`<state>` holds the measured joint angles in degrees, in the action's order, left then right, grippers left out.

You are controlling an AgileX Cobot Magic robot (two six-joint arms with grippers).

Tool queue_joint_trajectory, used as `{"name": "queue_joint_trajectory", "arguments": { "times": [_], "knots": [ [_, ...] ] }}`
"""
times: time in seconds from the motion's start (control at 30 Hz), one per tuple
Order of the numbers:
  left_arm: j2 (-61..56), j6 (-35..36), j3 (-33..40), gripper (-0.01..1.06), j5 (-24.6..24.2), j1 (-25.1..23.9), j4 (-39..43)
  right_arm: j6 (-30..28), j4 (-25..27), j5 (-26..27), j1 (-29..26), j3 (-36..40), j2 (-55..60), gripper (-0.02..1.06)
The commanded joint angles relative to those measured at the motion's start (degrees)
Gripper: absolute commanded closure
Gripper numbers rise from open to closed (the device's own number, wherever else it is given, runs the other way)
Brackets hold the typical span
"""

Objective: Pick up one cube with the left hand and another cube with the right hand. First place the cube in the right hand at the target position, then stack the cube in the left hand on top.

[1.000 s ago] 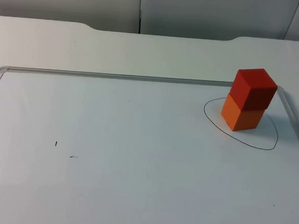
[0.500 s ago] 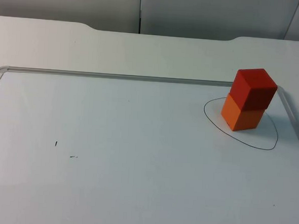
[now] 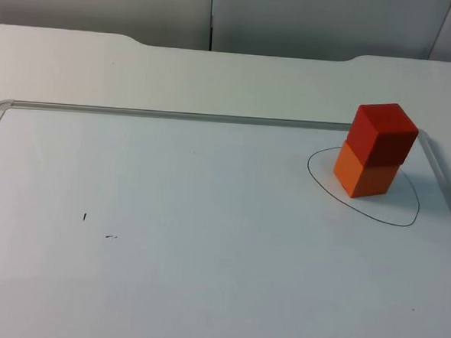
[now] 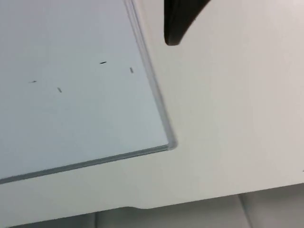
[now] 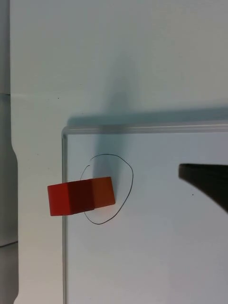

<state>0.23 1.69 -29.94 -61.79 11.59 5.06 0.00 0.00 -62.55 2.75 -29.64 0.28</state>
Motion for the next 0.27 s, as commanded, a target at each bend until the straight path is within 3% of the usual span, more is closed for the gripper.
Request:
{"name": "queue_joint_trajectory", "arguments": {
  "times": [0.0,0.23],
  "knots": [
    [-0.23,-0.05,0.54,0.00,0.01,-3.82,-0.24,0.00,0.00,0.77,-0.30,0.36,-0.28,0.00],
    [-0.23,-0.05,0.54,0.00,0.01,-11.40,-0.24,0.00,0.00,0.77,-0.30,0.36,-0.28,0.00]
  ]
}}
